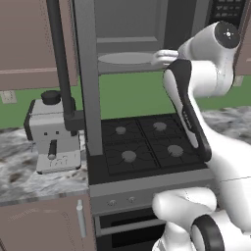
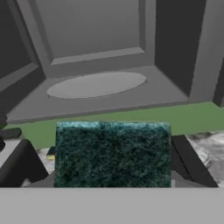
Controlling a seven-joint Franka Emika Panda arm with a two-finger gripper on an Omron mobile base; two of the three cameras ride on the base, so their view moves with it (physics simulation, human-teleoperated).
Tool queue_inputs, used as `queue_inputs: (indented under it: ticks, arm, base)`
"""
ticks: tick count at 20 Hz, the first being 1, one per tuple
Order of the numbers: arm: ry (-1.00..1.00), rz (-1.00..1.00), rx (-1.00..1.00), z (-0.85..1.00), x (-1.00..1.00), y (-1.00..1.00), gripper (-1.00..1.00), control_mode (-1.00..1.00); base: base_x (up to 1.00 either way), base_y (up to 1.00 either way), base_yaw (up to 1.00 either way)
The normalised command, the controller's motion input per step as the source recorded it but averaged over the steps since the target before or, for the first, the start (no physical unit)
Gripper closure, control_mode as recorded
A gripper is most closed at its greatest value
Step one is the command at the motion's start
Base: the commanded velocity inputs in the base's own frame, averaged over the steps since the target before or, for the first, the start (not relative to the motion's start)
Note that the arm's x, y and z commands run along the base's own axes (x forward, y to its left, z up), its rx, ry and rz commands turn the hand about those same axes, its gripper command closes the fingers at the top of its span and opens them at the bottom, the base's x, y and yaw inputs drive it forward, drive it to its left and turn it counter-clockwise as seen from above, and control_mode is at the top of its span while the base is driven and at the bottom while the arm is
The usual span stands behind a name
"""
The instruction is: Place the sponge inside the microwave to prepare for sanitizing.
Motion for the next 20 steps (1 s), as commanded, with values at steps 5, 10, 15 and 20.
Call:
queue_inputs:
  ticks: [5,10,15,20]
  arm:
    - [0.0,0.13,-0.13,0.06,0.83,0.25,1.0,-1.0]
    - [0.04,0.05,-0.14,0.15,0.79,0.21,1.0,-1.0]
    - [0.13,0.0,-0.07,0.0,0.79,0.13,1.0,-1.0]
    - [0.18,0.0,-0.02,0.0,0.82,0.08,1.0,-1.0]
  base:
    - [0.0,0.0,0.0]
    - [0.0,0.0,0.0]
    - [0.0,0.0,0.0]
    - [0.0,0.0,0.0]
